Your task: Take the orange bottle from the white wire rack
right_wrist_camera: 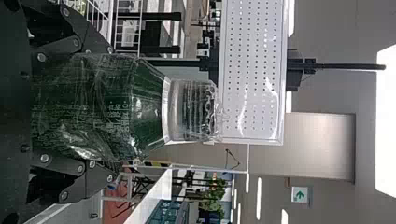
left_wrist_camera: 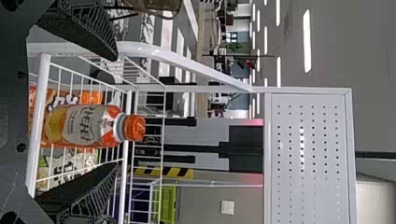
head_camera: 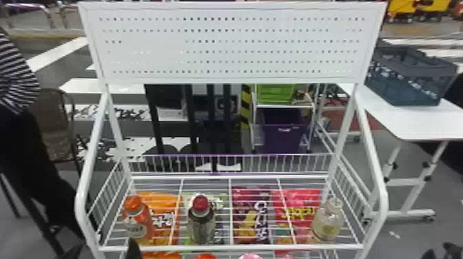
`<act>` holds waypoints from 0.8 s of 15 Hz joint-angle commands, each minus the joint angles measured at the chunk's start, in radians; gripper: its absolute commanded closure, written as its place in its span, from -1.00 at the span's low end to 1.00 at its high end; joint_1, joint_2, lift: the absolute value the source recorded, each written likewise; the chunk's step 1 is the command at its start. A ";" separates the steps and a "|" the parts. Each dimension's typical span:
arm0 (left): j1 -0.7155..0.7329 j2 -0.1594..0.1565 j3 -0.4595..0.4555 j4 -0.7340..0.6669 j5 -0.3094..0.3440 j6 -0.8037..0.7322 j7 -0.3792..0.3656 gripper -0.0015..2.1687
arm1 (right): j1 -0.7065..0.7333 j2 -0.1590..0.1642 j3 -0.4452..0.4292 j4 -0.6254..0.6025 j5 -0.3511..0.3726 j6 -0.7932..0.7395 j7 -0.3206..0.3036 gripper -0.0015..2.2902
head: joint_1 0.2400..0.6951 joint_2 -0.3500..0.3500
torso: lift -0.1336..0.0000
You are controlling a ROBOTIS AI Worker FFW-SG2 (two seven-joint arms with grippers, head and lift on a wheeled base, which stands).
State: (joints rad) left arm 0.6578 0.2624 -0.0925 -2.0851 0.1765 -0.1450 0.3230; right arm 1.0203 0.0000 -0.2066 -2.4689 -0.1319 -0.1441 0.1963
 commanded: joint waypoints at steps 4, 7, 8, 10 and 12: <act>-0.138 0.001 -0.101 0.338 -0.009 -0.270 -0.036 -0.92 | -0.006 0.001 -0.004 0.002 0.000 0.012 0.000 -0.20 | 0.14 0.00 | 1.00; -0.228 -0.003 -0.139 0.485 -0.014 -0.337 -0.036 -0.92 | -0.012 0.001 -0.007 0.004 0.002 0.024 0.000 -0.20 | 0.14 0.00 | 1.00; -0.261 -0.003 -0.145 0.527 -0.014 -0.337 -0.035 -0.92 | -0.012 0.001 -0.010 0.004 0.002 0.027 0.000 -0.20 | 0.14 0.00 | 1.00; -0.317 -0.012 -0.147 0.600 -0.014 -0.337 -0.035 -0.92 | -0.014 0.001 -0.013 0.007 0.002 0.030 0.000 -0.20 | 0.14 0.00 | 1.00; -0.366 -0.012 -0.147 0.646 -0.012 -0.337 -0.036 -0.92 | -0.014 0.001 -0.014 0.010 0.002 0.030 0.000 -0.20 | 0.14 0.00 | 1.00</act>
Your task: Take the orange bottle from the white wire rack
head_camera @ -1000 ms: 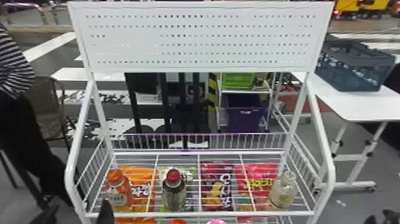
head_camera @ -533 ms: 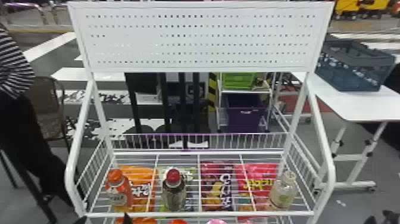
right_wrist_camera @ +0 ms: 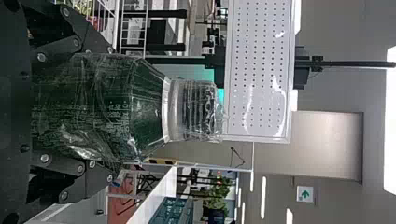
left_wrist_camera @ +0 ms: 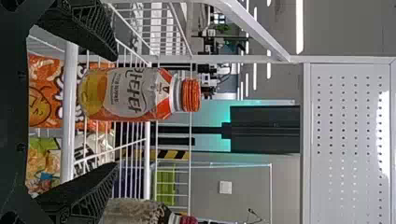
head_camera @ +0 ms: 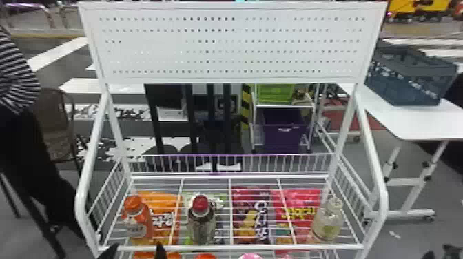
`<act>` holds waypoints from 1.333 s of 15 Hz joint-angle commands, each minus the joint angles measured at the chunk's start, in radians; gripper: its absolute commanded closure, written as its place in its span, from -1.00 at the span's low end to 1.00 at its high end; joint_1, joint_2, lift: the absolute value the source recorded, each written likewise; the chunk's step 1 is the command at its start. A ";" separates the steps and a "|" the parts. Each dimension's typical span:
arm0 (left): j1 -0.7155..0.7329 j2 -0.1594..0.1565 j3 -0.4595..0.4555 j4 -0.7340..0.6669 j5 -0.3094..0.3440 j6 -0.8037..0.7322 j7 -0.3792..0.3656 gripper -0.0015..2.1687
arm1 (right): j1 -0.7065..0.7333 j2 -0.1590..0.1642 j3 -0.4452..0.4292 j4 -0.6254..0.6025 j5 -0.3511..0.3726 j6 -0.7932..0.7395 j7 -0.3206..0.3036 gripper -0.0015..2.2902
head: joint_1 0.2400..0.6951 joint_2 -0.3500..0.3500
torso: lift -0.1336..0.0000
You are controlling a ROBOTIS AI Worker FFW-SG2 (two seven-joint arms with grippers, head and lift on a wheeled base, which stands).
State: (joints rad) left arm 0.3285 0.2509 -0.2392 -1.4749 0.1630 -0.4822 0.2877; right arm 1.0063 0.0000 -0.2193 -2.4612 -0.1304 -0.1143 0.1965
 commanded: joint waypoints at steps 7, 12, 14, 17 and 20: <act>-0.192 0.004 0.006 0.162 0.036 0.015 -0.033 -0.92 | 0.018 0.001 -0.020 -0.012 -0.002 0.000 0.001 -0.20 | 0.14 0.00 | 1.00; -0.238 0.004 0.009 0.202 0.095 0.018 -0.088 -0.17 | 0.014 0.001 -0.021 -0.018 -0.002 0.006 0.000 -0.20 | 0.14 0.00 | 1.00; -0.240 0.001 0.012 0.197 0.099 0.018 -0.078 0.99 | 0.009 0.001 -0.023 -0.016 -0.002 0.025 0.001 -0.20 | 0.14 0.00 | 1.00; -0.226 0.007 0.009 0.150 0.093 0.073 -0.075 0.98 | -0.008 0.001 -0.025 -0.015 -0.002 0.055 0.001 -0.20 | 0.14 0.00 | 1.00; -0.158 0.016 0.015 -0.036 0.069 0.230 -0.055 0.98 | -0.032 0.001 -0.021 -0.016 0.002 0.104 0.003 -0.20 | 0.14 0.00 | 1.00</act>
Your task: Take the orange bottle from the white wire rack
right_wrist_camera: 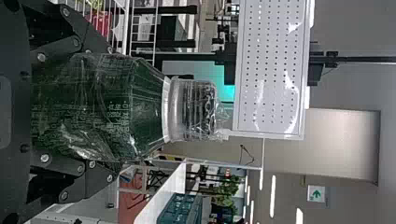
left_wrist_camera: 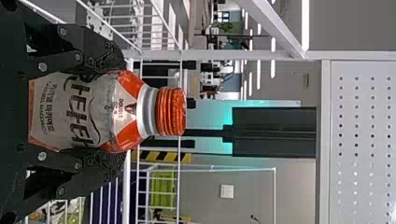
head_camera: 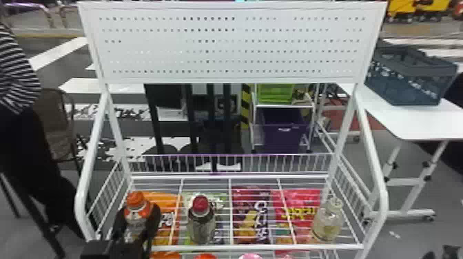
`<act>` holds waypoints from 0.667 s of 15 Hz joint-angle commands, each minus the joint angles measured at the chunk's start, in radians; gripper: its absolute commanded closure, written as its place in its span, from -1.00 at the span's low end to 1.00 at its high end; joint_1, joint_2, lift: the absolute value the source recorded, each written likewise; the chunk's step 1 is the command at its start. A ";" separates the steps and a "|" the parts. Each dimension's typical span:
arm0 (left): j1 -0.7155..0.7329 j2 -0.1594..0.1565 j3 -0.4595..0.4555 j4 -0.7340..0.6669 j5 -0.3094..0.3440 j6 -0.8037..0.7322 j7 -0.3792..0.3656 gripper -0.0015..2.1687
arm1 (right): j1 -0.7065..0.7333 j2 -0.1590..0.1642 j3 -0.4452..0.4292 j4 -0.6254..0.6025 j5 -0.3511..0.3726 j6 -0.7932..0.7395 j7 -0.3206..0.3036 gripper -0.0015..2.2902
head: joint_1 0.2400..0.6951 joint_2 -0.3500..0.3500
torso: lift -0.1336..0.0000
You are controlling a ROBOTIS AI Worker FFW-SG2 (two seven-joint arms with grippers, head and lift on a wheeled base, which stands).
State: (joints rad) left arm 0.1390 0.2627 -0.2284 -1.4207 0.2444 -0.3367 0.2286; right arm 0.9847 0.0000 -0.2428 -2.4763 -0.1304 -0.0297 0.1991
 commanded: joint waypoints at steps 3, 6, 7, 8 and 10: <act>0.140 0.029 0.050 -0.357 -0.011 0.229 0.008 0.98 | -0.024 0.001 0.005 -0.001 0.005 0.041 0.000 -0.20 | 0.14 0.00 | 1.00; 0.243 0.035 0.121 -0.567 -0.014 0.367 0.005 0.98 | -0.026 0.001 0.005 -0.001 0.002 0.044 0.003 -0.20 | 0.14 0.00 | 1.00; 0.275 0.043 0.142 -0.638 -0.016 0.422 0.006 0.98 | -0.026 0.001 0.007 -0.001 0.000 0.044 0.005 -0.20 | 0.14 0.00 | 1.00; 0.301 0.043 0.150 -0.707 -0.019 0.499 0.008 0.98 | -0.024 0.001 0.007 -0.001 0.000 0.041 0.006 -0.20 | 0.14 0.00 | 1.00; 0.367 0.043 0.196 -0.810 -0.013 0.554 0.003 0.98 | -0.018 0.001 0.011 -0.003 -0.001 0.032 0.008 -0.20 | 0.14 0.00 | 1.00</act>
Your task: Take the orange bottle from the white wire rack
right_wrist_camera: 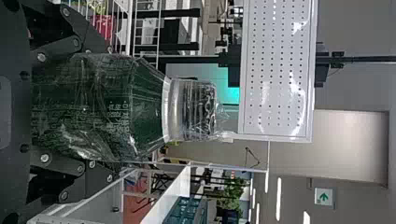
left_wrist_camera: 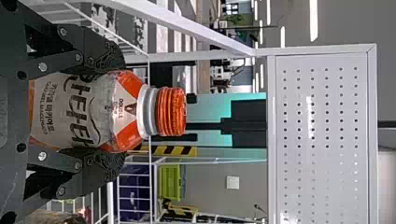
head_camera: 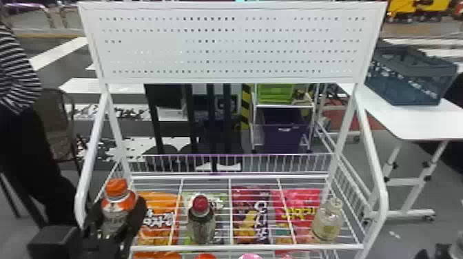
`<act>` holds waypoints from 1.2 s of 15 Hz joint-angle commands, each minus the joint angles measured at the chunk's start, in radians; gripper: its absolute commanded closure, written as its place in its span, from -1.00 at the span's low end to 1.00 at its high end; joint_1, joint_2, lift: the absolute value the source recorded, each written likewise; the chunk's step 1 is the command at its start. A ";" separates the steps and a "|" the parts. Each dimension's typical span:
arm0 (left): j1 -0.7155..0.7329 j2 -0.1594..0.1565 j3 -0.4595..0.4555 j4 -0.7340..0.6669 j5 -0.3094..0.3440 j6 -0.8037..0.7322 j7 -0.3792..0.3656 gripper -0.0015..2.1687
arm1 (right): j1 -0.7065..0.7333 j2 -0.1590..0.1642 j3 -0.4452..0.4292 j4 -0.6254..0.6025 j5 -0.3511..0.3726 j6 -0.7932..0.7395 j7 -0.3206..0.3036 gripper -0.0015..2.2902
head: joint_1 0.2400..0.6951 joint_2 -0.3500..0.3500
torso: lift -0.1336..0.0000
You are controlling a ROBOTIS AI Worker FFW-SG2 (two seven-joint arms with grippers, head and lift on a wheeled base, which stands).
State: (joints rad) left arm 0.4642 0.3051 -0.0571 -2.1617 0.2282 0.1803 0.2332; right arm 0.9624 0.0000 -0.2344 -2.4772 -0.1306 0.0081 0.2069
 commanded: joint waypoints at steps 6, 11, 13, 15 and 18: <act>0.240 -0.015 0.083 -0.228 -0.049 -0.098 0.000 0.98 | 0.013 0.001 0.004 -0.019 -0.001 -0.009 0.002 -0.20 | 0.14 0.00 | 1.00; 0.304 -0.032 0.088 -0.259 -0.059 -0.199 0.002 0.98 | 0.015 0.001 0.007 -0.022 -0.001 -0.009 0.005 -0.20 | 0.14 0.00 | 1.00; 0.297 -0.032 0.088 -0.259 -0.059 -0.196 0.002 0.98 | 0.015 0.001 0.007 -0.020 -0.001 -0.009 0.005 -0.20 | 0.14 0.00 | 1.00; 0.289 -0.032 0.088 -0.257 -0.059 -0.181 0.002 0.98 | 0.013 0.001 0.007 -0.019 -0.001 -0.009 0.005 -0.20 | 0.14 0.00 | 1.00; 0.280 -0.035 0.088 -0.248 -0.058 -0.181 0.003 0.98 | 0.007 0.001 0.006 -0.016 -0.001 -0.006 0.005 -0.20 | 0.14 0.00 | 1.00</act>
State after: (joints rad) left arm 0.7483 0.2721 0.0306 -2.4132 0.1694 -0.0029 0.2352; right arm 0.9725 0.0000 -0.2282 -2.4935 -0.1319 0.0015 0.2114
